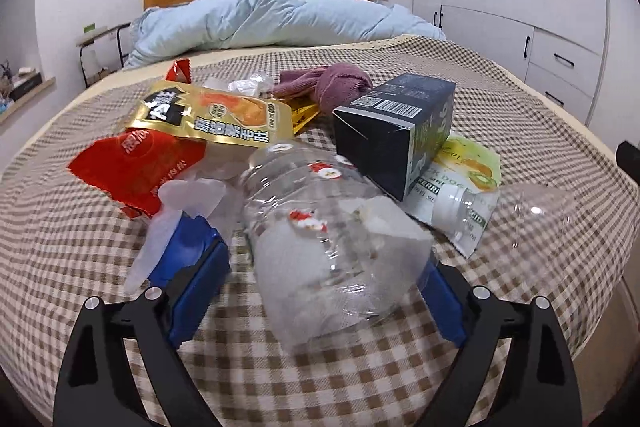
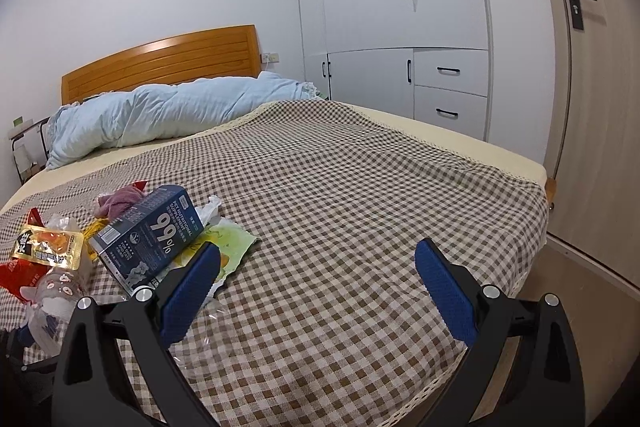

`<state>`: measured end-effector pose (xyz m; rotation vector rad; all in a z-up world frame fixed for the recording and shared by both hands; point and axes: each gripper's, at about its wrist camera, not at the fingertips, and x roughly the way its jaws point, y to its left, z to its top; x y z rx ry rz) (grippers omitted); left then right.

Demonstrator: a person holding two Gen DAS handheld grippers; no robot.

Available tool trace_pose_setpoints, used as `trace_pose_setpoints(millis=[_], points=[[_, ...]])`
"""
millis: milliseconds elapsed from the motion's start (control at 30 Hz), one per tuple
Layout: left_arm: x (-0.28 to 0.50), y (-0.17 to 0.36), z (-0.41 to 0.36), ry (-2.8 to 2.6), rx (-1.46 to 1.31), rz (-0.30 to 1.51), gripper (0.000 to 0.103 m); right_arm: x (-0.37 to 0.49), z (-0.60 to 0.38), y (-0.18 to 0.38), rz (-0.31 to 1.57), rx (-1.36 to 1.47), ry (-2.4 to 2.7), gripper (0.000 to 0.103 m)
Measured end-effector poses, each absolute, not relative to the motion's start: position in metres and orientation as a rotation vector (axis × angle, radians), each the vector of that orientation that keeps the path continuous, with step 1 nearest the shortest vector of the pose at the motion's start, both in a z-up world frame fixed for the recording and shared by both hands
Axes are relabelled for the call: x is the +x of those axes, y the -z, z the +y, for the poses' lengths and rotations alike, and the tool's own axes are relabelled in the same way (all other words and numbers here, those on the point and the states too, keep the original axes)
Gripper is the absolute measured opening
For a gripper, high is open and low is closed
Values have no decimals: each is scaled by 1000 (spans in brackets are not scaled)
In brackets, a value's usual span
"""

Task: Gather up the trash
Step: 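Close the left tool on the clear plastic bottle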

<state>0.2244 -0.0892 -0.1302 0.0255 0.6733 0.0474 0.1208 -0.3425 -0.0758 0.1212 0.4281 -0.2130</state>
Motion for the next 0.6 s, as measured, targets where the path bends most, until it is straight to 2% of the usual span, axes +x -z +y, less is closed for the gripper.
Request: trace_pose_setpoints(millis=[100,200,433,533,600], points=[[220,130,-91,-59,58,670,90,120,-343,75,428,118,212,94],[213,129,-90,-66,68,663,95,119,-344,74,426,124,210,94],[205,127,-79,-61,18,657,95,119,-341,74,427,110,193,94],[202,125,-73,-56,-1,652,84,118,-340,74,425,104,192,94],[202,124,-72,-52,1,655,83,119,-340,74,427,103,191,94]])
